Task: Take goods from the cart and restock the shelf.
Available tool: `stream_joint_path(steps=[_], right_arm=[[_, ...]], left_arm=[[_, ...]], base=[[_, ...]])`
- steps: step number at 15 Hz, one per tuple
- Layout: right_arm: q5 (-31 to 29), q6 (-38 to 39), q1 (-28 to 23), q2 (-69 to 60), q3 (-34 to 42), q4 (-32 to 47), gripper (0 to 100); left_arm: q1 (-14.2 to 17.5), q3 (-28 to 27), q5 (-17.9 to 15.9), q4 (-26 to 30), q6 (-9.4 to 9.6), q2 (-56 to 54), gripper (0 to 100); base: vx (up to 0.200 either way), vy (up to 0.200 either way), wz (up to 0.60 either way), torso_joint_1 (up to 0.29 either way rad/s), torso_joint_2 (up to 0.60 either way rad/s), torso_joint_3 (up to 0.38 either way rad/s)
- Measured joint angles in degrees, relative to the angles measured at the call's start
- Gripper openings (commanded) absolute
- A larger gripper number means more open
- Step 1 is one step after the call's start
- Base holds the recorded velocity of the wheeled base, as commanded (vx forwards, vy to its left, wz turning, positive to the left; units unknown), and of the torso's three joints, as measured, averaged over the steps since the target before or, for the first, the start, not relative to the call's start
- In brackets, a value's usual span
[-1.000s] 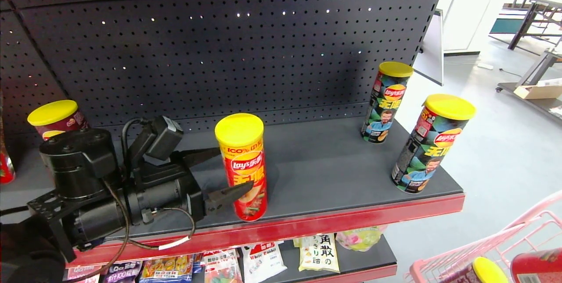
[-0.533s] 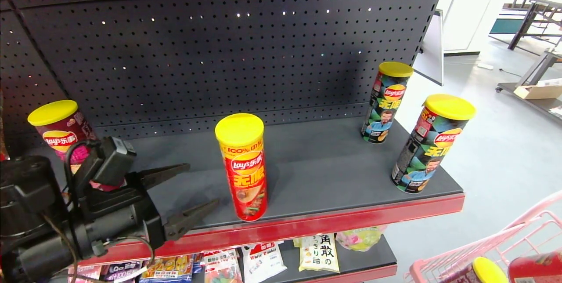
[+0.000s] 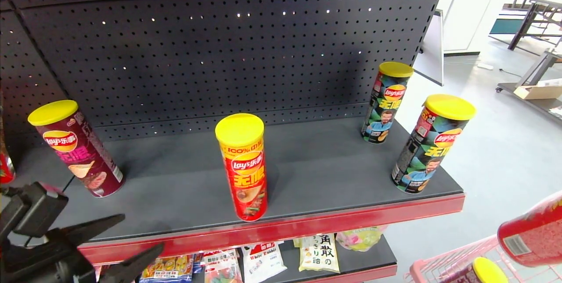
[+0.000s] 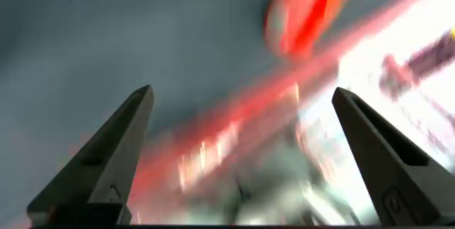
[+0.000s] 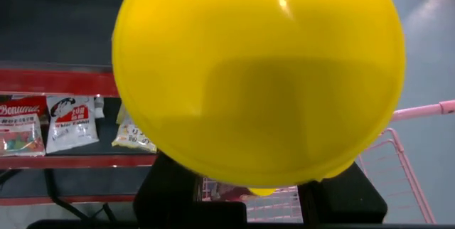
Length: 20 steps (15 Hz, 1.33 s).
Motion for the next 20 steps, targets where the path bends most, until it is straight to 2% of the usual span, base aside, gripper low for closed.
stream_joint_path(steps=[2, 3, 4, 5, 6, 9, 12, 17, 20], right_arm=[[3.23, 0.05, -0.09, 2.38, 0.05, 0.09, 0], [5.91, -0.15, -0.06, 2.89, 0.66, 0.26, 0], [6.85, -0.34, -0.06, 3.08, 1.38, 0.22, 0], [6.96, -0.39, -0.06, 3.21, 1.68, 0.28, 0], [7.07, -0.63, -0.06, 3.25, 1.93, 0.20, 0], [7.27, -2.17, 0.02, 2.76, 2.12, 0.13, 0], [7.34, -2.36, 0.02, 2.43, 1.77, -0.11, 0], [7.42, -2.45, 0.16, 2.45, 1.60, -0.29, 0], [10.26, -4.34, 0.55, 2.93, -0.13, -0.38, 0]], left_arm=[[0.72, -7.64, 2.02, 28.18, 0.51, -10.09, 100], [1.06, -11.97, 5.38, 38.36, 1.76, -14.73, 100], [1.50, -15.41, 12.70, 44.53, 3.28, -18.94, 100], [1.80, -17.59, 17.27, 47.53, 4.62, -22.05, 100], [2.02, -18.77, 18.03, 48.30, 5.03, -24.31, 100], [2.11, -17.90, 16.46, 47.15, 4.66, -29.05, 100], [2.11, -16.99, 16.46, 46.58, 5.50, -30.82, 100], [2.11, -16.24, 16.48, 46.53, 5.77, -32.11, 100], [2.16, -14.68, 16.63, 46.58, 6.49, -34.01, 100]], base=[[0.000, 0.000, 0.00, 0.000, 0.00, 0.000], [0.000, 0.000, 0.00, 0.000, 0.00, 0.000], [0.000, 0.000, 0.00, 0.000, 0.00, 0.000], [0.000, 0.000, 0.00, 0.000, 0.00, 0.000], [0.000, 0.000, 0.00, 0.000, 0.00, 0.000], [0.000, 0.000, 0.00, 0.000, 0.00, 0.000], [0.000, 0.000, 0.60, -0.001, 0.01, 0.002], [0.000, 0.000, 0.60, 0.001, 0.00, 0.002], [0.000, 0.000, 0.00, 0.000, 0.00, 0.000]])
